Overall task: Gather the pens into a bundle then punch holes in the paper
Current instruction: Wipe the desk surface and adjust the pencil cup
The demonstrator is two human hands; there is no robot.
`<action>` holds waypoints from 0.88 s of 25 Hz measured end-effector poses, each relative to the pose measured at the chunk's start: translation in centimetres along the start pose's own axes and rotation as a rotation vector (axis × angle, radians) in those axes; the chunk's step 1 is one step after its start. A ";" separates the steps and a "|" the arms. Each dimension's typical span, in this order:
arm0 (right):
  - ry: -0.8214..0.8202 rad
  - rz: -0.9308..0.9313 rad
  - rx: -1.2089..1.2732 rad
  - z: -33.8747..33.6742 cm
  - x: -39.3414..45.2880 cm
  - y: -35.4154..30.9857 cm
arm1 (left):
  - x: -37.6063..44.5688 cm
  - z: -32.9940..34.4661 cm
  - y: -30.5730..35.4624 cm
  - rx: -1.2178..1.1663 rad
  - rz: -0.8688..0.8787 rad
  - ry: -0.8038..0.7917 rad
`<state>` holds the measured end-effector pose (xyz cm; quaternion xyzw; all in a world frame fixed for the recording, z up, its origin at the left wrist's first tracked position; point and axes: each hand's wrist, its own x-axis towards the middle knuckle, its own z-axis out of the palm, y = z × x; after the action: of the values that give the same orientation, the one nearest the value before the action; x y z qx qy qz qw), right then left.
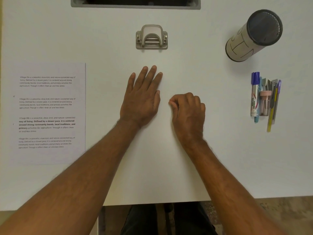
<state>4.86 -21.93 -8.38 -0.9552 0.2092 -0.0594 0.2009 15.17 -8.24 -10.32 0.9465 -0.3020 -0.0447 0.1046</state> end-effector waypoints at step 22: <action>-0.127 0.229 0.331 -3.0 -0.2 0.7 | 0.0 -0.3 0.1 -0.001 -0.003 0.003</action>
<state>3.79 -23.45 -5.92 -0.8809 0.2908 -0.0094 0.3732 15.14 -8.31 -10.01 0.9469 -0.3005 -0.0433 0.1054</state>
